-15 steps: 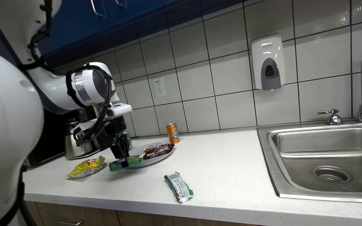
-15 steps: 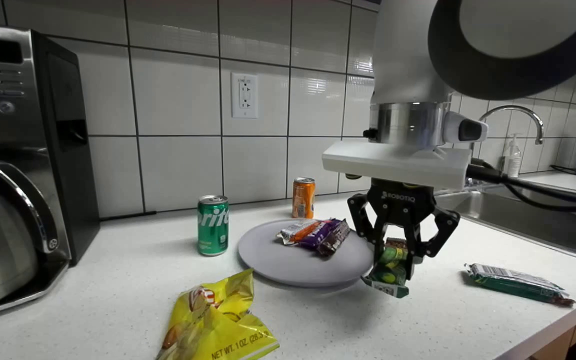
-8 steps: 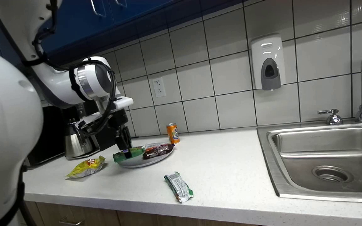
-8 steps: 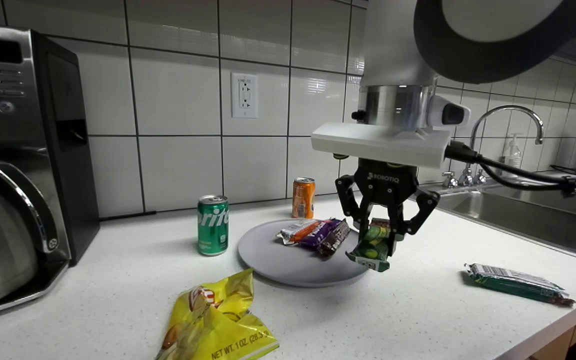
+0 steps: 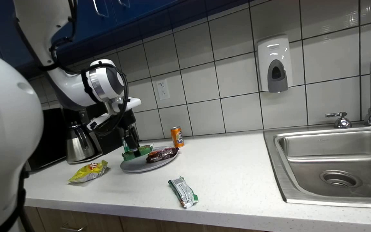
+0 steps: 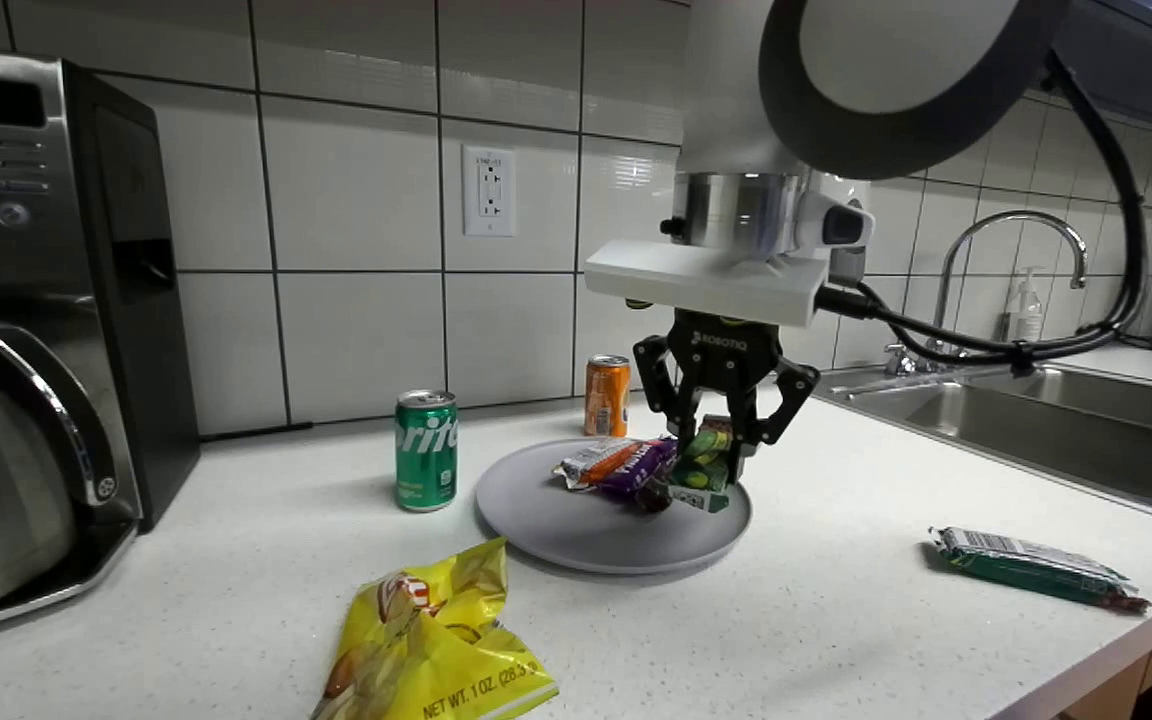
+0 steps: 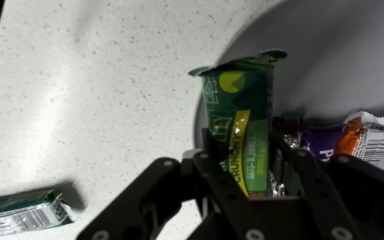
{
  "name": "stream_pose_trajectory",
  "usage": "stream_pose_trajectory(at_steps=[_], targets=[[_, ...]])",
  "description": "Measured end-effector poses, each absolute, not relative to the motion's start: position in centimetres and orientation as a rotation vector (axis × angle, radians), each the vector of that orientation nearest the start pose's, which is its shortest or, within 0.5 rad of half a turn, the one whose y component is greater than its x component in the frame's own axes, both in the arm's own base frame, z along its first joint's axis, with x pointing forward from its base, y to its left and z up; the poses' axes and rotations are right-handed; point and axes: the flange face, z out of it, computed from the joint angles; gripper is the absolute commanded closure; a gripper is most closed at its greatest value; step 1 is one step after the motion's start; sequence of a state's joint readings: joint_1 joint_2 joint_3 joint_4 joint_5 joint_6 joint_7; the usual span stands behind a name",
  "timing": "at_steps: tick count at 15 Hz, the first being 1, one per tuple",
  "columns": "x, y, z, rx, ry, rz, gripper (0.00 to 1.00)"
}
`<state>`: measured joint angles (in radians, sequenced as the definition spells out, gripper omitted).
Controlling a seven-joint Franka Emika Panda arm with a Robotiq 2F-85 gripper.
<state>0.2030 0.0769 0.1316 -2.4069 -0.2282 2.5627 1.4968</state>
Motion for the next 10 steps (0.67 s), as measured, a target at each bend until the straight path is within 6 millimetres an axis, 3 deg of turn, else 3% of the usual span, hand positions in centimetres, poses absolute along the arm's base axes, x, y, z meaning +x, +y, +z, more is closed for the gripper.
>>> stream_pose_trajectory(at_steps=[10], targets=[[52.3, 19.4, 27.2, -2.844, 1.307, -0.227, 0.84]])
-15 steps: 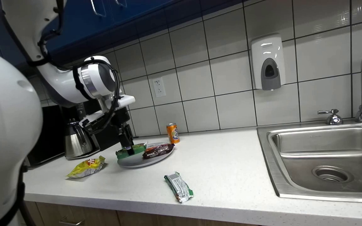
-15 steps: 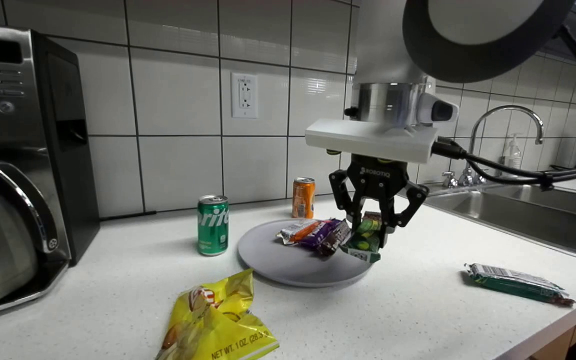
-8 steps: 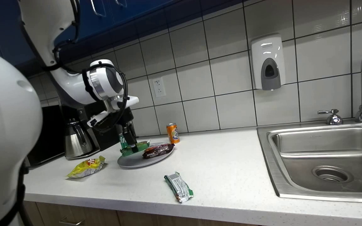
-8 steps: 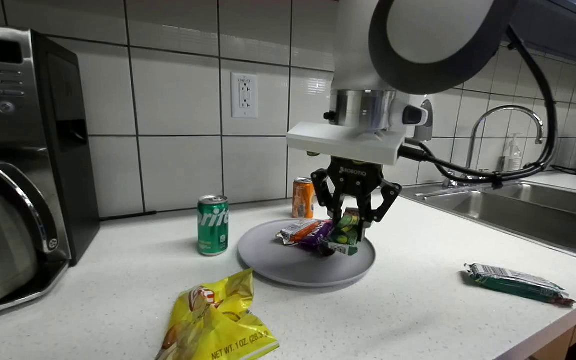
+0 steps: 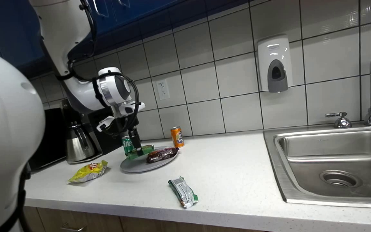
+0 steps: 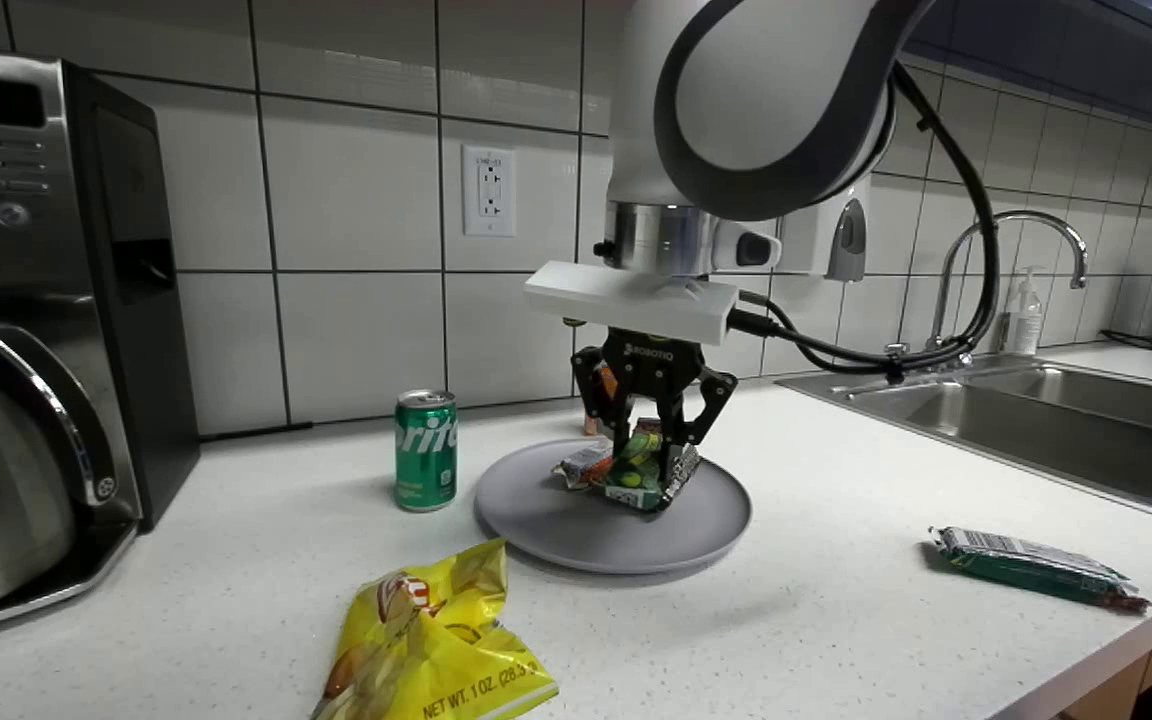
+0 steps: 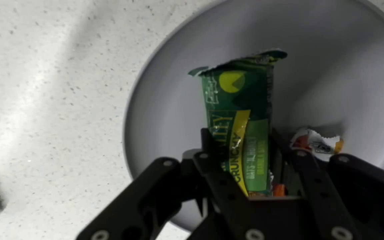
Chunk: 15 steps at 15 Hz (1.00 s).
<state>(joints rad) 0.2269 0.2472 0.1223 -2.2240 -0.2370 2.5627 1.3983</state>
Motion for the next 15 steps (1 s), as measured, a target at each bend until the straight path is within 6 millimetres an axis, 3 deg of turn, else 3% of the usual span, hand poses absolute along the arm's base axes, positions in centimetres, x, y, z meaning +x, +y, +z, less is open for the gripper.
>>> stream_pose_trajectory(at_steps=[6, 15], targets=[[53.1, 21.8, 26.4, -2.960, 1.027, -0.224, 0.84], [53.5, 22.3, 24.8, -3.099, 0.524, -0.203, 0.84]])
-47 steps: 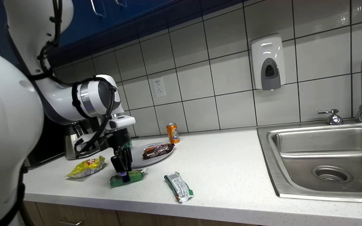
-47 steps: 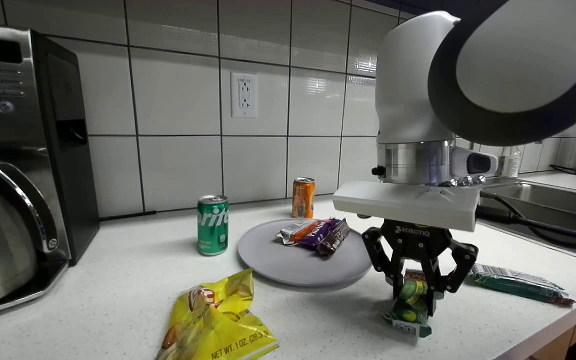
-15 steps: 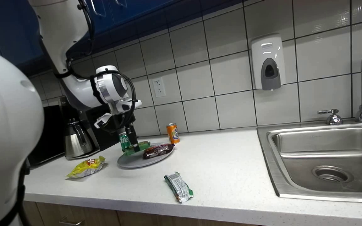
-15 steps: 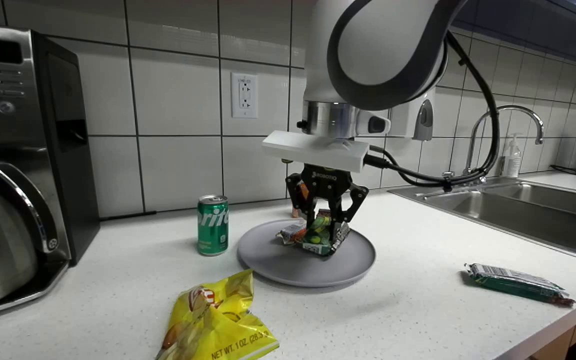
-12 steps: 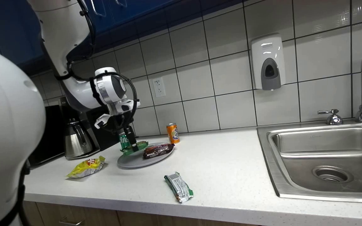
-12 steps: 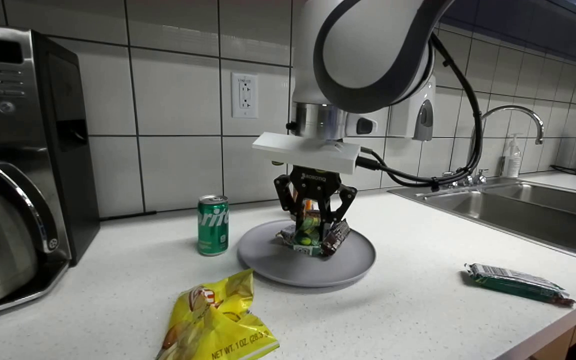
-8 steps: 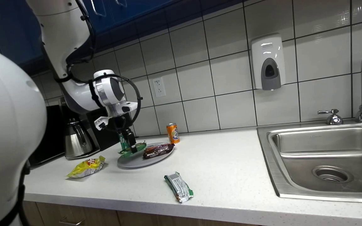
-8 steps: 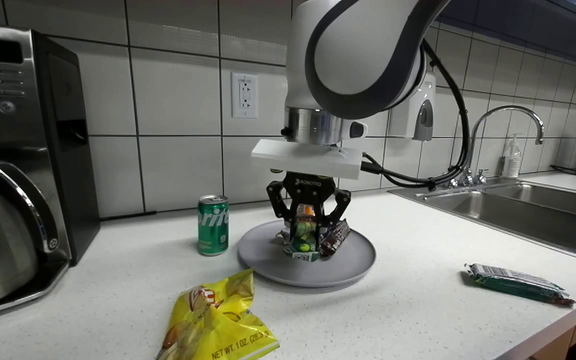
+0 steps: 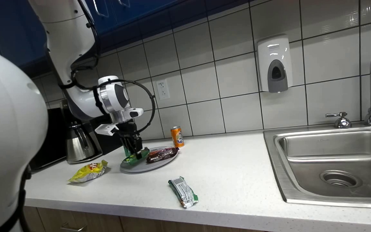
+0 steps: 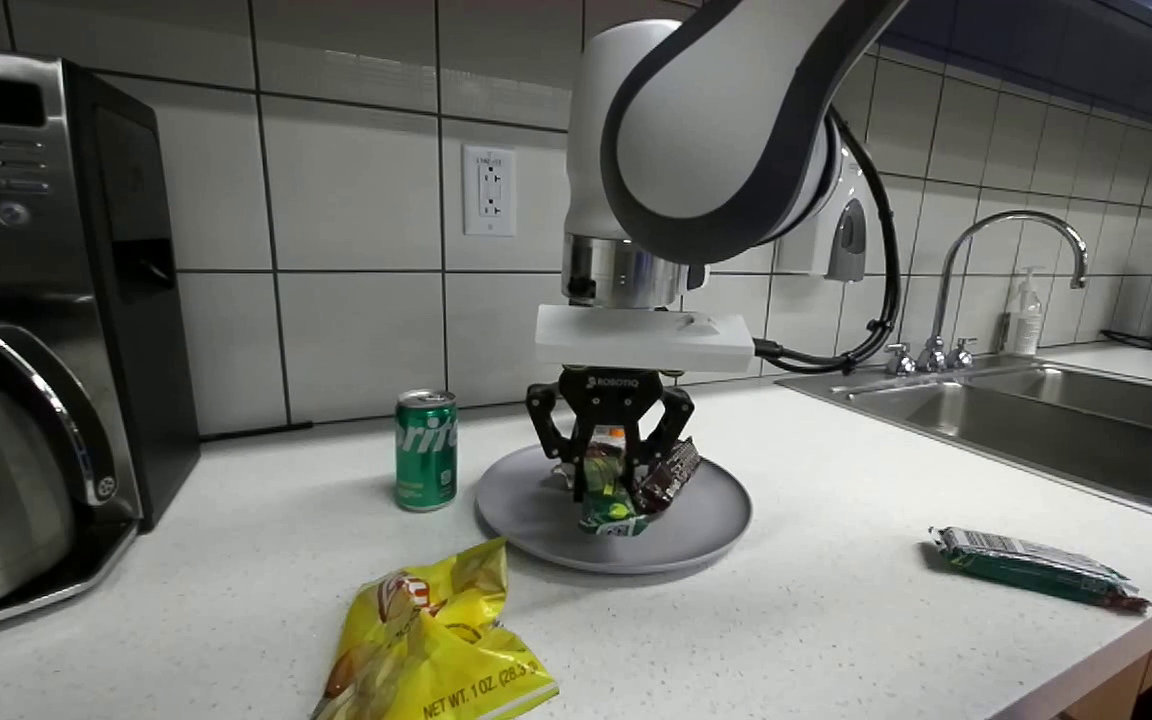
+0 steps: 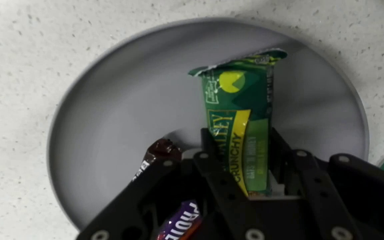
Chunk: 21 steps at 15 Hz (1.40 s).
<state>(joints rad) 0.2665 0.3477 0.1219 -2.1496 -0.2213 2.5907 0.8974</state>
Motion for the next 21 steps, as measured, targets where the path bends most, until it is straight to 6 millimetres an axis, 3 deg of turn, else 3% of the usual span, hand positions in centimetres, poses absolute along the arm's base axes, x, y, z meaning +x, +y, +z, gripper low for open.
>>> stream_pose_trajectory(at_steps=[5, 10, 11, 13, 16, 21], targets=[[54.0, 22.4, 24.1, -3.106, 0.303, -0.169, 0.84], [54.3, 22.3, 22.8, -3.096, 0.198, -0.116, 0.81], [54.4, 22.2, 22.6, -3.095, 0.185, -0.110, 0.34], [54.5, 22.2, 22.5, -3.093, 0.171, -0.105, 0.27], [54.7, 22.2, 22.6, -3.089, 0.161, -0.109, 0.03], [55.1, 22.5, 23.2, -3.083, 0.137, -0.128, 0.00]])
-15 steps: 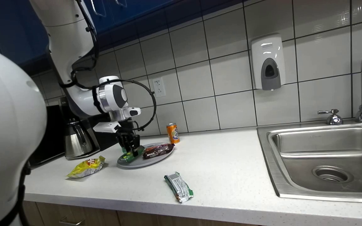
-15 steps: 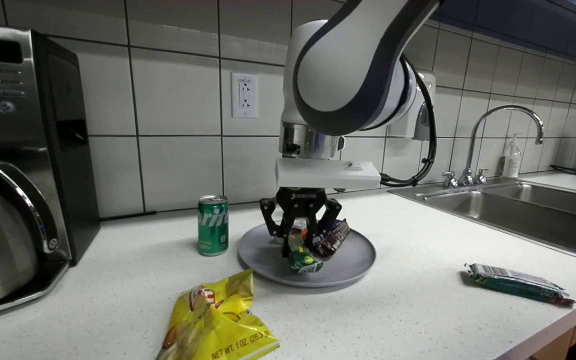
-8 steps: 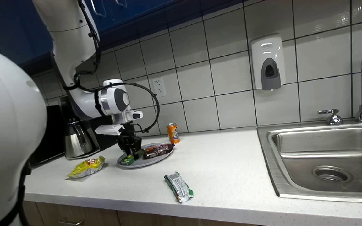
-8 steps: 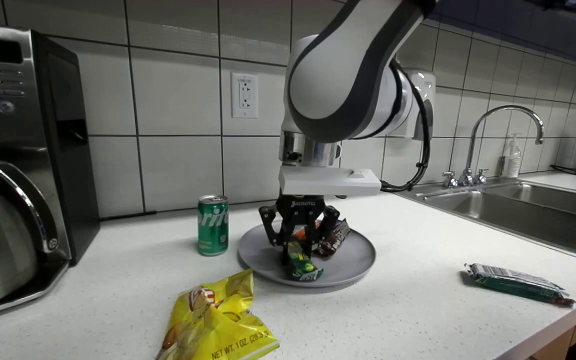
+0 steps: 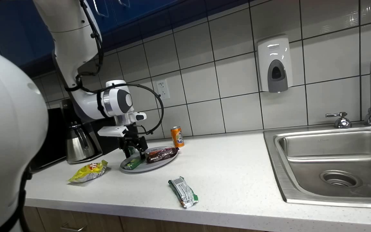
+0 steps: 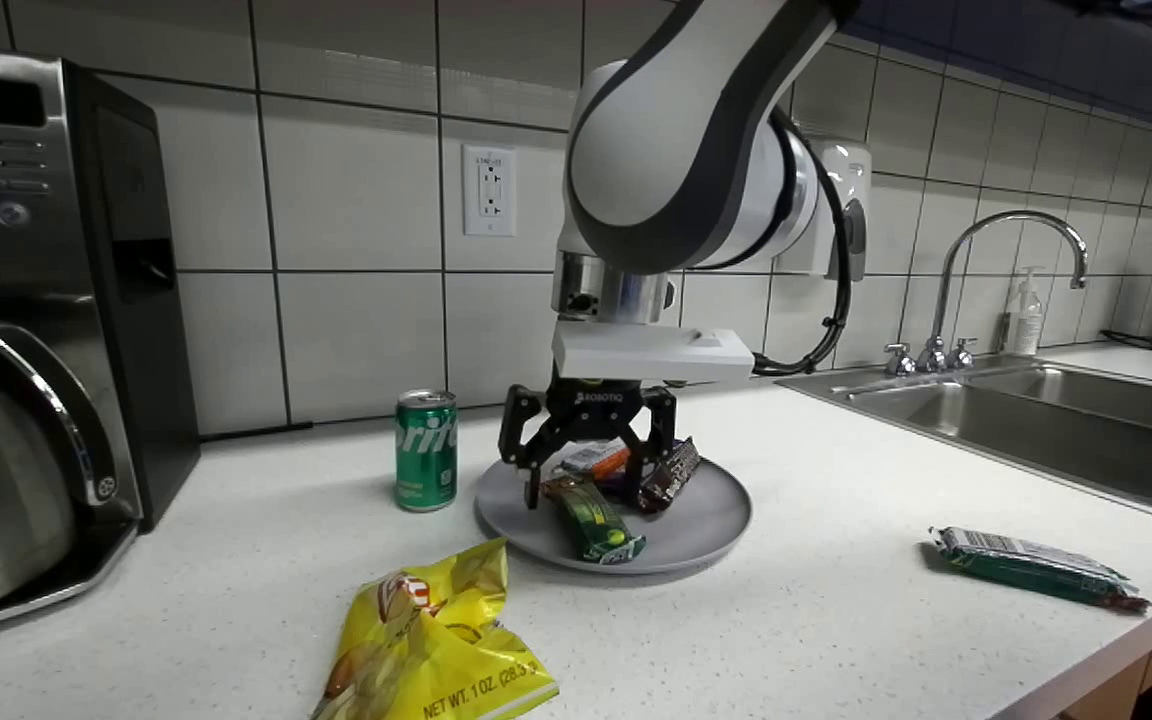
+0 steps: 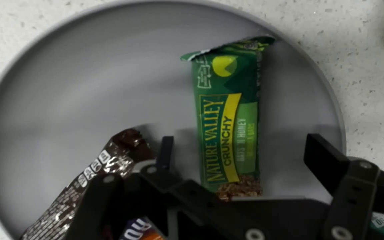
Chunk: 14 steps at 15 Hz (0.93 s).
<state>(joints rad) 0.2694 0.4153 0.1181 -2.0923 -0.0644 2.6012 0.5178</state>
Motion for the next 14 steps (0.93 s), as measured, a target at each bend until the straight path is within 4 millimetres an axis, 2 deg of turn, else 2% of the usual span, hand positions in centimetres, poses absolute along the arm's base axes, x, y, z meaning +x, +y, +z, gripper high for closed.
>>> stream_pose_trajectory(at_steps=[4, 14], targets=[[55.3, 22.6, 24.0, -3.072, 0.119, -0.146, 0.00], [55.6, 22.6, 27.5, -3.039, 0.057, -0.183, 0.00]])
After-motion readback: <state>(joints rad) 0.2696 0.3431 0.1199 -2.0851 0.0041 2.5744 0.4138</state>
